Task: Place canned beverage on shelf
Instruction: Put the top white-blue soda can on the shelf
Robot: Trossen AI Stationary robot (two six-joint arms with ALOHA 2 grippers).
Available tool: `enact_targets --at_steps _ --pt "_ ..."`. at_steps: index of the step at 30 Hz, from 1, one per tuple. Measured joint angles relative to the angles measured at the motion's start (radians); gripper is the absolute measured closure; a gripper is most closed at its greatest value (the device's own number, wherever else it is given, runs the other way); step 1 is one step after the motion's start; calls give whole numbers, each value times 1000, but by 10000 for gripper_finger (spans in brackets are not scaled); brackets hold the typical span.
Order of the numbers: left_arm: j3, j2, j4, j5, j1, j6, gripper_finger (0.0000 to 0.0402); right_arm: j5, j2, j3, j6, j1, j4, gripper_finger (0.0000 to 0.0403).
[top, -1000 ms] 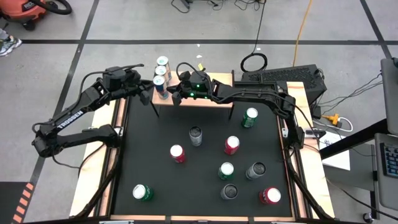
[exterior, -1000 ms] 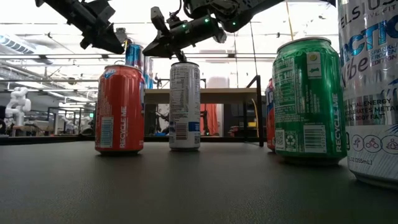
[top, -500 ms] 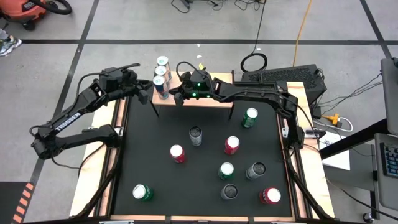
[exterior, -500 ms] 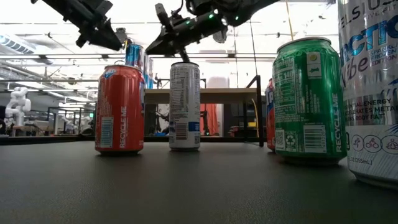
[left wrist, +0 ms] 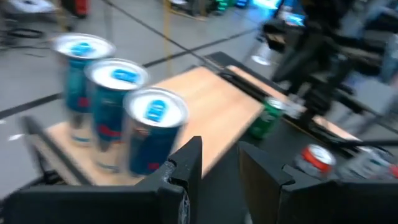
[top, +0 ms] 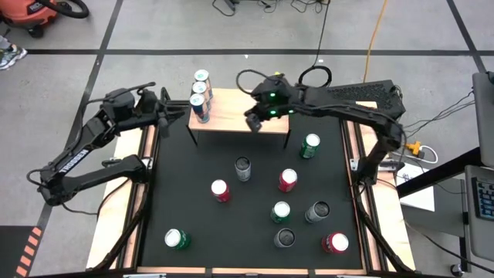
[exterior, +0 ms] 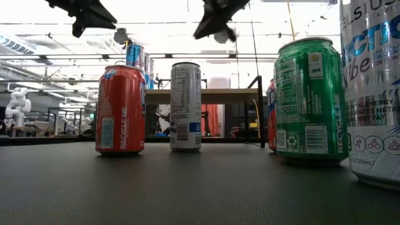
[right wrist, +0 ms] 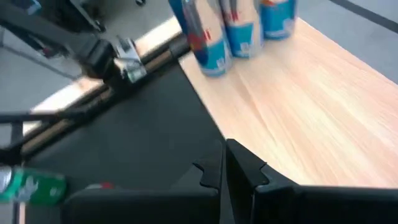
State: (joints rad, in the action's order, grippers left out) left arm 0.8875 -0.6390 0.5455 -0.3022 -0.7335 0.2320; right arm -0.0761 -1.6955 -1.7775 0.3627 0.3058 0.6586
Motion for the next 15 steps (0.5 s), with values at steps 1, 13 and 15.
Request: enact_targets --at_steps 1,13,15 --pt "0 3 5 -23 9 0 298 -1 20 0 -5 -2 31 403" --pt "20 14 38 -110 244 52 298 -2 190 0 80 -117 402 377" --pt "22 14 38 -109 298 52 298 -2 190 0 99 -152 445 369"
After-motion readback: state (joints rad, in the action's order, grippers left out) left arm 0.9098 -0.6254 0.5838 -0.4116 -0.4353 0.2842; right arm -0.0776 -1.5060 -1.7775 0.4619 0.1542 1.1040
